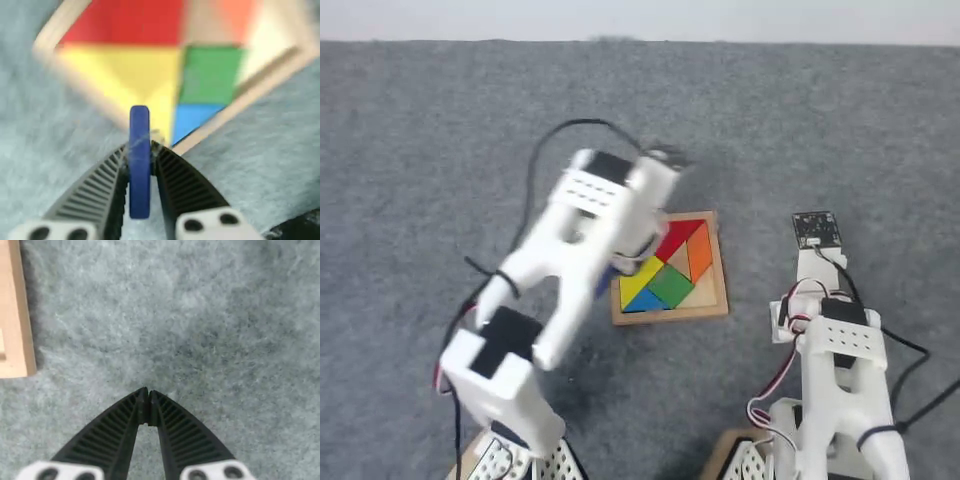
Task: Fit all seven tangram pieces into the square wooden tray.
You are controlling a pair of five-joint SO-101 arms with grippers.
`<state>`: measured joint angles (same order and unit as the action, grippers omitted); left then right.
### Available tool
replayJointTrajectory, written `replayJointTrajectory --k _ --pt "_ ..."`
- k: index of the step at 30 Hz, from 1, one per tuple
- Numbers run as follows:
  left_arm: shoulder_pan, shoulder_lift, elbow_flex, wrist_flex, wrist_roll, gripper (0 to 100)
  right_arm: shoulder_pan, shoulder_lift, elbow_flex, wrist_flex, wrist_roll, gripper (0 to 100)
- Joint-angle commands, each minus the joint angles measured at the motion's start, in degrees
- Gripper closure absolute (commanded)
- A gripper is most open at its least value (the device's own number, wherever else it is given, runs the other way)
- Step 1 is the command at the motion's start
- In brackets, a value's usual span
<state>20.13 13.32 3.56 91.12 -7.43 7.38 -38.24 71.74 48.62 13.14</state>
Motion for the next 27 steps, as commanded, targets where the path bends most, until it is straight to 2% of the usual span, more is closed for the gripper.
replayJointTrajectory --k 1,6,14,22,27 --pt "9.93 0.97 -6.73 -2.11 0.97 99 0.57 -0.04 -0.44 -1.01 0.53 99.1" --pt "14.15 6.86 -10.95 -5.1 3.87 99 0.31 -0.04 -0.44 -1.01 0.53 99.1" --pt "13.98 19.34 -21.32 -5.01 8.35 99 0.22 -0.04 -0.44 -1.01 0.53 99.1" --pt "13.63 21.63 -23.52 -5.27 8.44 98 0.22 -0.04 -0.35 -1.01 0.53 99.1" --pt "12.92 21.63 -23.25 -4.75 8.26 92 0.22 -0.04 -0.35 -1.01 0.53 99.1"
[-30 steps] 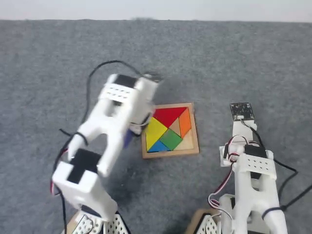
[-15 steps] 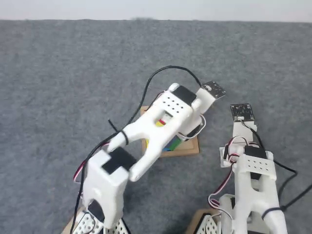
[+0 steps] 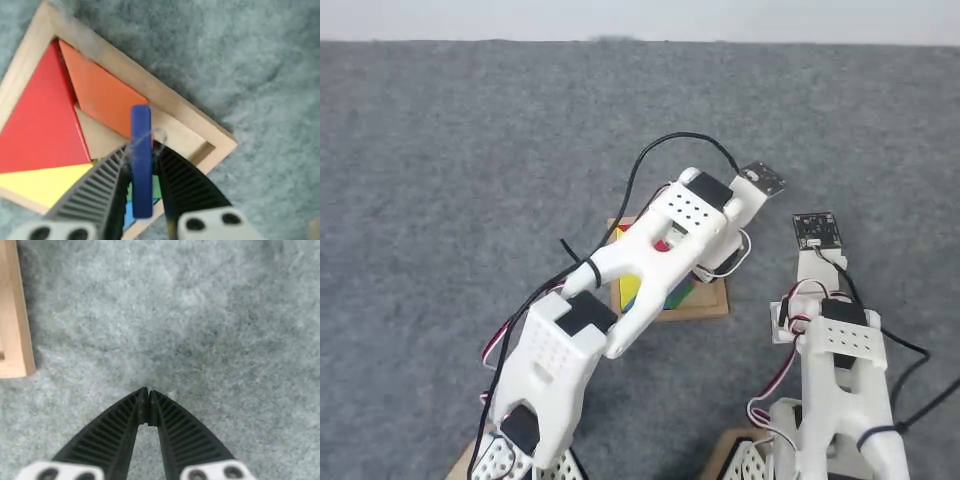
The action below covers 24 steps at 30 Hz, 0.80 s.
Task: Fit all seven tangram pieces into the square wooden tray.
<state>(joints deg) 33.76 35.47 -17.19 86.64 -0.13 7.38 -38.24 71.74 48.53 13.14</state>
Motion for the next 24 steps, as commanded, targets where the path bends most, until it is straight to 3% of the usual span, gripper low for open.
replayJointTrajectory --k 1,7,18,24 --pt "-0.7 -0.53 -2.59 0.18 0.97 92 0.22 -0.04 -0.35 -0.92 0.53 99.1" --pt "-0.79 -0.97 -2.86 0.79 0.88 91 0.22 -0.31 0.0 -0.92 0.53 99.1" --pt "-0.44 -0.97 -15.34 12.04 0.79 91 0.22 -0.4 0.0 -0.92 0.53 99.1" --pt "-2.9 -0.97 -18.86 12.75 0.79 91 0.22 -0.4 0.09 -0.92 0.53 99.1"
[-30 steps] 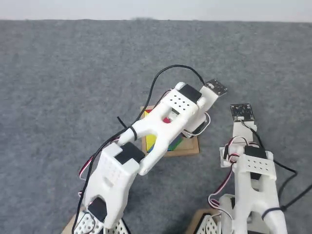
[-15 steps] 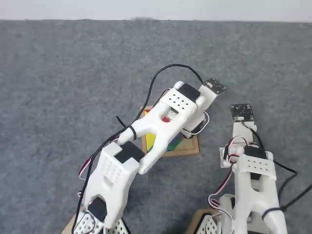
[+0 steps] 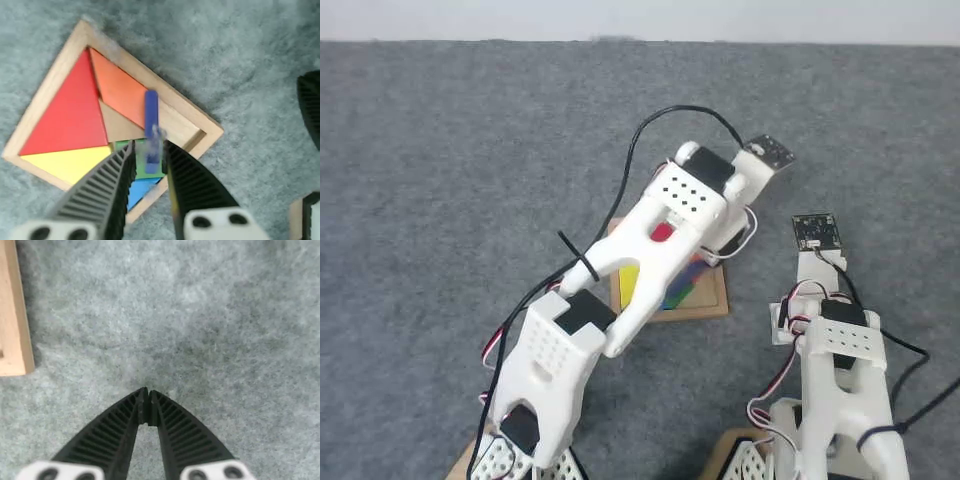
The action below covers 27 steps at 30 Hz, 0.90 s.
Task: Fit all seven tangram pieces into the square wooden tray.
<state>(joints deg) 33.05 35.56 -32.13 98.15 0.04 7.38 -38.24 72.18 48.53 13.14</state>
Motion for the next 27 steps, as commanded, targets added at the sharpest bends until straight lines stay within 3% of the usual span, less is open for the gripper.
replayJointTrajectory --k 1,6,19,27 --pt "-2.9 -0.79 -4.35 1.14 0.62 91 0.22 -0.4 -0.35 -0.92 0.53 99.1" --pt "-6.07 -0.35 -2.77 0.18 -0.18 92 0.22 -0.4 -0.35 -0.92 0.53 99.1" --pt "-4.66 -0.44 8.31 -5.63 -1.14 95 0.13 -0.4 -0.35 -1.01 0.53 99.1" --pt "1.41 -0.53 9.8 -5.45 -0.09 96 0.13 -0.4 -0.35 -1.01 0.53 99.1"
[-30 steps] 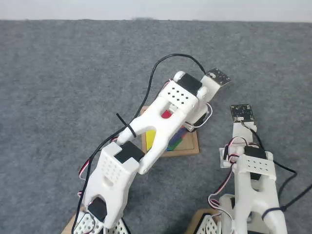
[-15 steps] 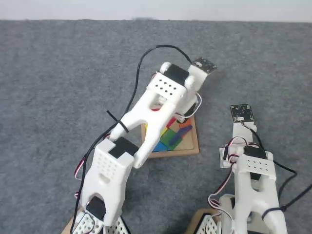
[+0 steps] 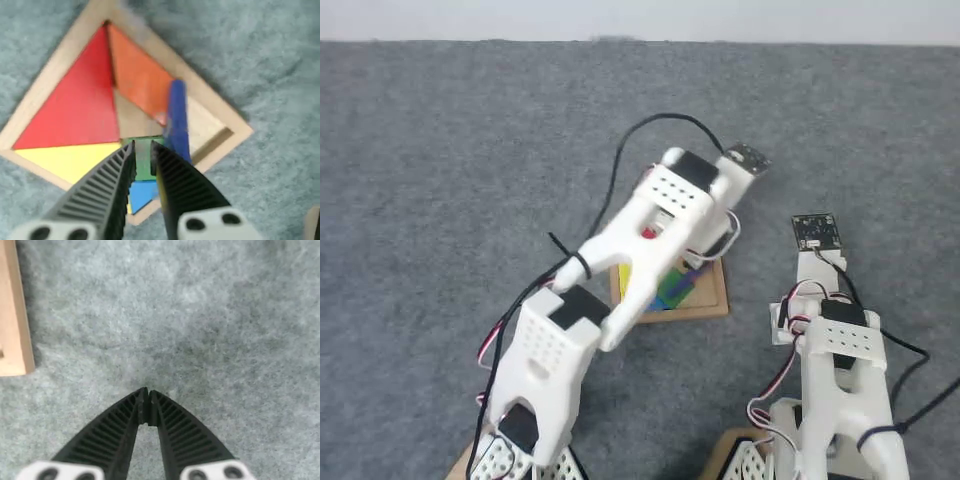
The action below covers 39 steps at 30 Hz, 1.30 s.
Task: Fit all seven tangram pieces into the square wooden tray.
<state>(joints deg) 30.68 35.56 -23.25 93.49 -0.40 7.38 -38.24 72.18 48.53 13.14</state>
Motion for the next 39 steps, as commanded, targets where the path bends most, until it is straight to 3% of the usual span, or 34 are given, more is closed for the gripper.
replayJointTrajectory --k 1,23,31,39 --pt "4.57 -0.62 1.27 -0.79 0.97 96 0.13 -0.4 -0.35 -1.01 0.53 99.1" --pt "5.45 -0.44 3.47 -1.41 1.85 96 0.13 -0.4 -0.35 -1.01 0.53 99.1" --pt "5.1 -0.44 9.98 -7.21 1.85 96 0.13 -0.4 -0.35 -1.01 0.62 99.1" --pt "4.92 -5.01 7.6 -3.69 1.85 96 0.13 -0.48 -0.35 -1.01 0.62 99.1"
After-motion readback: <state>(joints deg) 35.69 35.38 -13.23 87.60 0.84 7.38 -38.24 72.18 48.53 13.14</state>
